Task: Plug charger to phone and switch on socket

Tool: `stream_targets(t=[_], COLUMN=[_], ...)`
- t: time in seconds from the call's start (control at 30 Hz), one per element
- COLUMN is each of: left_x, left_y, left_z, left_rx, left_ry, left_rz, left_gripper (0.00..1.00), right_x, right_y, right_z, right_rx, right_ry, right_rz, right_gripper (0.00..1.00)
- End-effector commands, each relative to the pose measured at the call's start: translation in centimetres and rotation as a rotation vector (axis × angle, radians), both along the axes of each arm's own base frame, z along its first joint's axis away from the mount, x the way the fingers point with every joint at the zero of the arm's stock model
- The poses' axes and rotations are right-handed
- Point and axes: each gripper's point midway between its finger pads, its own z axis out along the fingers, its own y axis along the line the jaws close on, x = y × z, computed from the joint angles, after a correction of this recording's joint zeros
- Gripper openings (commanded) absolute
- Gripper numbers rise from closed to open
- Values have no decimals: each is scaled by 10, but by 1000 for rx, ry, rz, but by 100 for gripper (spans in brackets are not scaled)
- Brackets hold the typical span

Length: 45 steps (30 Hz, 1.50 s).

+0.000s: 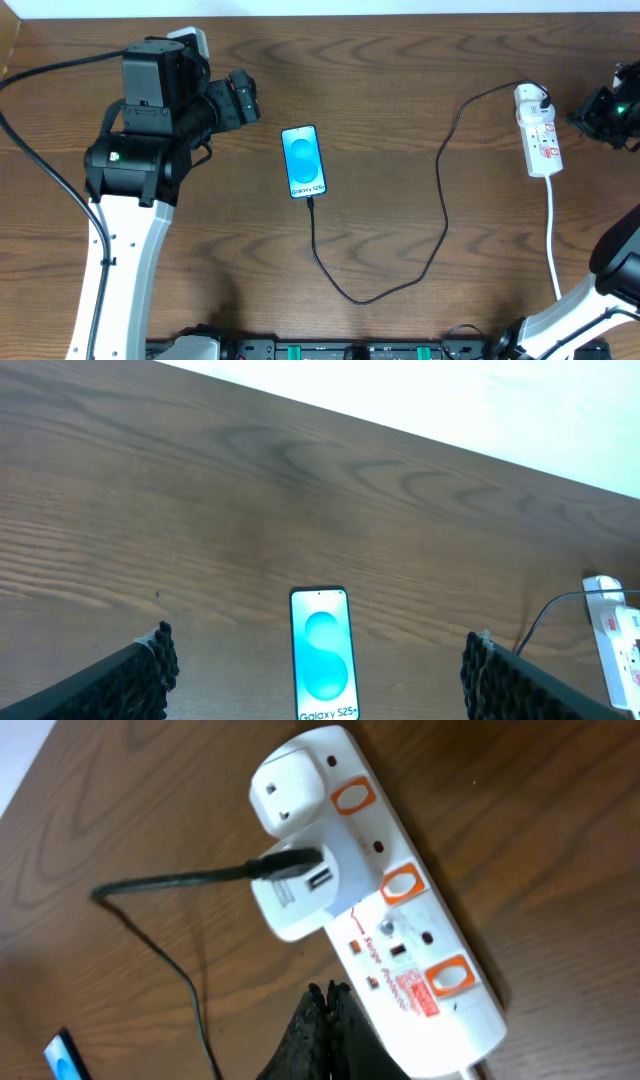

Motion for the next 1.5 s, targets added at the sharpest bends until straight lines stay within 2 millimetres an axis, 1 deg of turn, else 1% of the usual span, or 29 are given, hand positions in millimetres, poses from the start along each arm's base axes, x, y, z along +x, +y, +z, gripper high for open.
stream_targets(t=[0.0,0.3,0.53,0.8,1.1,1.47], left_x=[1,1,1,1,1,1], left_y=[4,4,4,4,4,4], left_z=[2,2,2,2,2,2], left_rx=[13,13,13,13,13,13], left_ry=[-4,-4,-4,-4,-4,-4], left_rz=[10,10,10,10,10,10], left_gripper=[91,91,92,92,92,91], right_x=[4,13,16,24,26,27], right_y=[-6,-12,-15,-20,-25,-26], right_z=[-16,-47,-61,-59,-59,-61], right_rx=[2,13,18,4,-17,-19], right_ry=[15,32,40,4,4,2], right_rz=[-2,-8,-11,-23,-41,-41], right_gripper=[1,1,1,1,1,1])
